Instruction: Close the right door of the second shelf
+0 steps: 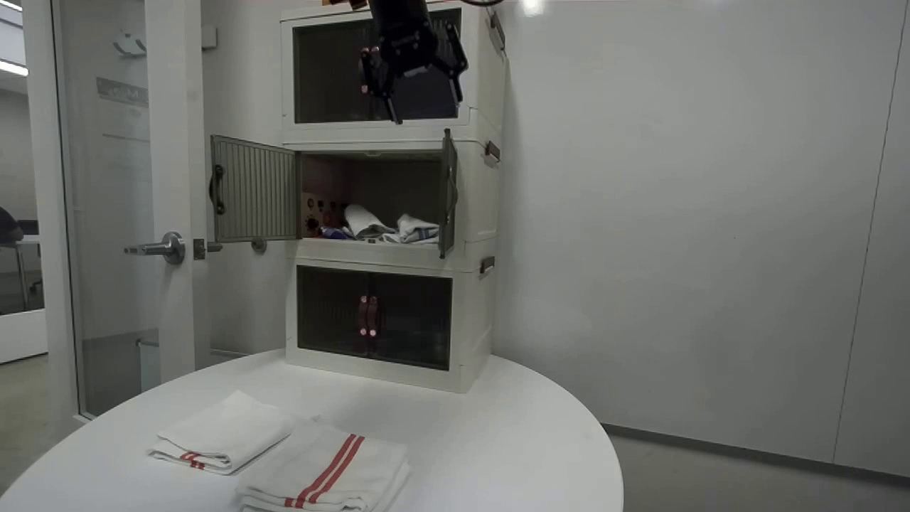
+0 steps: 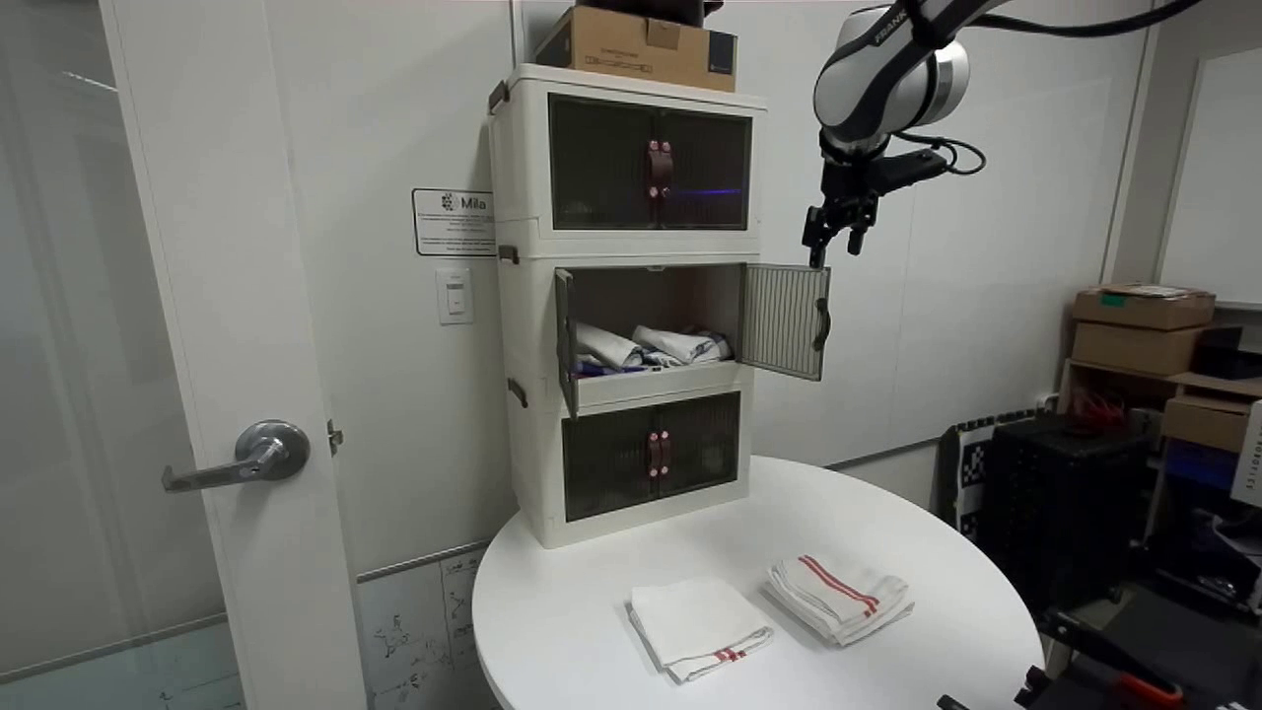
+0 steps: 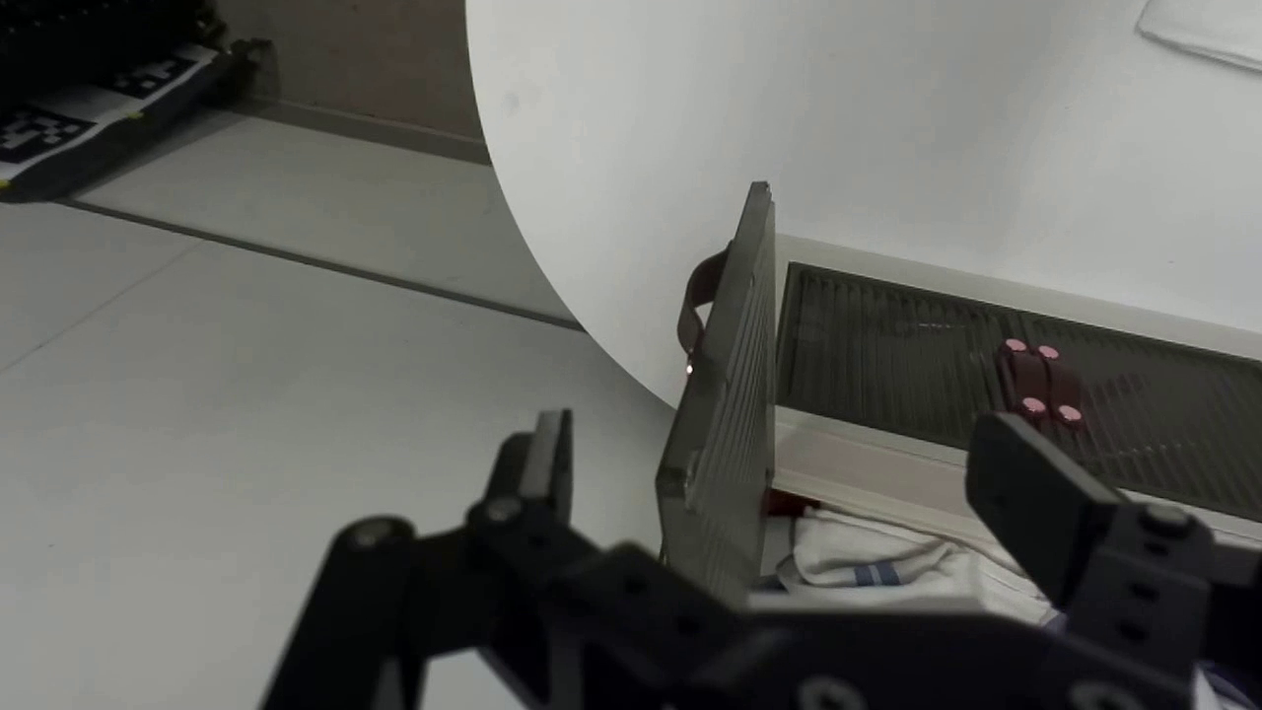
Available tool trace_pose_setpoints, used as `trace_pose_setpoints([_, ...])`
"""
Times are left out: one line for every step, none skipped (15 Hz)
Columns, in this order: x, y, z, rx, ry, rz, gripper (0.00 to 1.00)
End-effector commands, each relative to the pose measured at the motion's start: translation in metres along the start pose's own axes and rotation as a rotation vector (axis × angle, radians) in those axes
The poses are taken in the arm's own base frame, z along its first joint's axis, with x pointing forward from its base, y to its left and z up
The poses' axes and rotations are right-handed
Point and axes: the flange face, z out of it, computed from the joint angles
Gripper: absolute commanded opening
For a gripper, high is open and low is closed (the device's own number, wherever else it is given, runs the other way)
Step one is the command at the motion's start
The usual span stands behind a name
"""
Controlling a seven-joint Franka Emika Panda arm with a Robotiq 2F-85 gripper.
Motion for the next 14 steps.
trace_pose_setpoints([0.028,0.006,0.024,0.027,0.017,-0.039,1.00])
trace_pose_setpoints([0.033,0.006,0.030,0.033,0.019,-0.047,1.00])
trace_pose_setpoints([0.038,0.007,0.035,0.036,0.026,-0.059,1.00])
trace_pose_setpoints([0.042,0.008,0.040,0.037,0.030,-0.070,1.00])
trace_pose_setpoints([0.047,0.009,0.044,0.036,0.035,-0.081,1.00])
trace_pose_setpoints([0.051,0.010,0.047,0.033,0.038,-0.090,1.00])
trace_pose_setpoints([0.055,0.010,0.049,0.035,0.041,-0.102,1.00])
trace_pose_setpoints([0.058,0.008,0.050,0.038,0.043,-0.113,1.00])
trace_pose_setpoints([0.061,0.004,0.048,0.056,0.047,-0.126,1.00])
trace_pose_setpoints([0.064,-0.001,0.047,0.077,0.052,-0.139,1.00])
trace_pose_setpoints([0.068,-0.011,0.043,0.112,0.058,-0.158,1.00])
trace_pose_setpoints([0.070,-0.021,0.041,0.147,0.066,-0.179,1.00])
trace_pose_setpoints([0.073,-0.034,0.037,0.189,0.072,-0.208,1.00])
trace_pose_setpoints([0.075,-0.045,0.034,0.230,0.076,-0.234,1.00])
